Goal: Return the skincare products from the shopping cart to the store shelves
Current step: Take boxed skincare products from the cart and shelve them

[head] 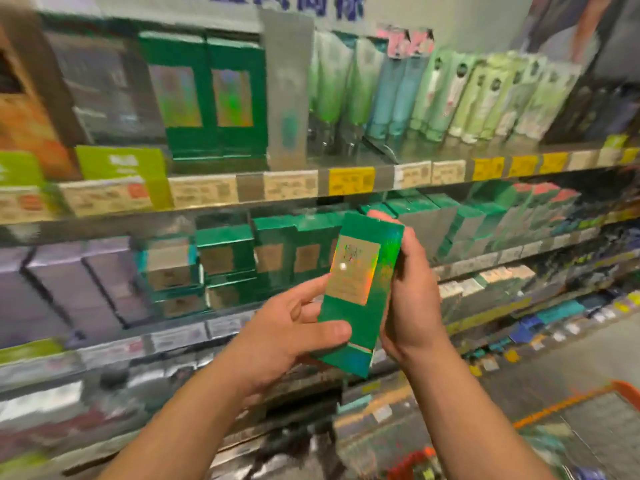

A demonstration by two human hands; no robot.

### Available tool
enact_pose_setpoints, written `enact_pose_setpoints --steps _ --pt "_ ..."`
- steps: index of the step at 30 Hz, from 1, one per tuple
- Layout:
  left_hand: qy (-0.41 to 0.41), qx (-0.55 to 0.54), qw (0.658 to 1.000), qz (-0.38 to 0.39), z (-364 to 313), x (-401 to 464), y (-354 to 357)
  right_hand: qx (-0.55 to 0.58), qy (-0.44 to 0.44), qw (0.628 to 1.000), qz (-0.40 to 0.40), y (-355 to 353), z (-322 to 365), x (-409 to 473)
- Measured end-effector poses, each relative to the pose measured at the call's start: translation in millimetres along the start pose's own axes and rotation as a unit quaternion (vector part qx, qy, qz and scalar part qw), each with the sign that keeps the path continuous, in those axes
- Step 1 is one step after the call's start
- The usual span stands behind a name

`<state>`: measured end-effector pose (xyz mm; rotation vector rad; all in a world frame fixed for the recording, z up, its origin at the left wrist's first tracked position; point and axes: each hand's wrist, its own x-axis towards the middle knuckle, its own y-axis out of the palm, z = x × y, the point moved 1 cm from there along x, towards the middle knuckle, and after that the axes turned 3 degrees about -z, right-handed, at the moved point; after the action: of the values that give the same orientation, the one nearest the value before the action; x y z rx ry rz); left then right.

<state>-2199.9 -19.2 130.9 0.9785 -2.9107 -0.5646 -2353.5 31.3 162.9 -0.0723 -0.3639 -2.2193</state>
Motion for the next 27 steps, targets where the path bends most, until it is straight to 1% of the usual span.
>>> enact_pose_setpoints --steps 5,9,11,14,19,21,24,27 --pt "0.034 0.022 0.997 -0.06 -35.8 -29.9 -41.1 -0.015 0.017 0.995 0.101 55.0 10.0 2.2" --pt "0.07 0.02 0.991 -0.114 -57.3 -46.8 -62.3 -0.044 0.001 0.981 0.189 92.0 25.8 11.1" --pt "0.092 0.014 0.986 -0.138 -68.2 -54.3 -71.2 -0.086 -0.017 0.97 0.225 107.8 36.8 18.8" --pt "0.125 0.021 0.98 -0.156 -86.9 -65.0 -80.5 -0.149 -0.053 0.953 0.259 130.1 58.7 29.4" --pt "0.18 0.041 0.963 -0.197 -119.1 -74.5 -95.4 -0.249 -0.1 0.906 0.327 169.0 105.3 52.9" --pt "0.201 0.062 0.955 -0.211 -132.1 -76.2 -100.8 -0.296 -0.13 0.883 0.34 185.2 124.2 61.0" --pt "0.239 0.081 0.939 -0.235 -152.2 -75.7 -108.0 -0.339 -0.168 0.856 0.353 208.0 150.9 70.2" --pt "0.277 0.139 0.916 -0.254 -172.2 -74.6 -110.5 -0.392 -0.207 0.82 0.363 231.2 176.6 76.9"
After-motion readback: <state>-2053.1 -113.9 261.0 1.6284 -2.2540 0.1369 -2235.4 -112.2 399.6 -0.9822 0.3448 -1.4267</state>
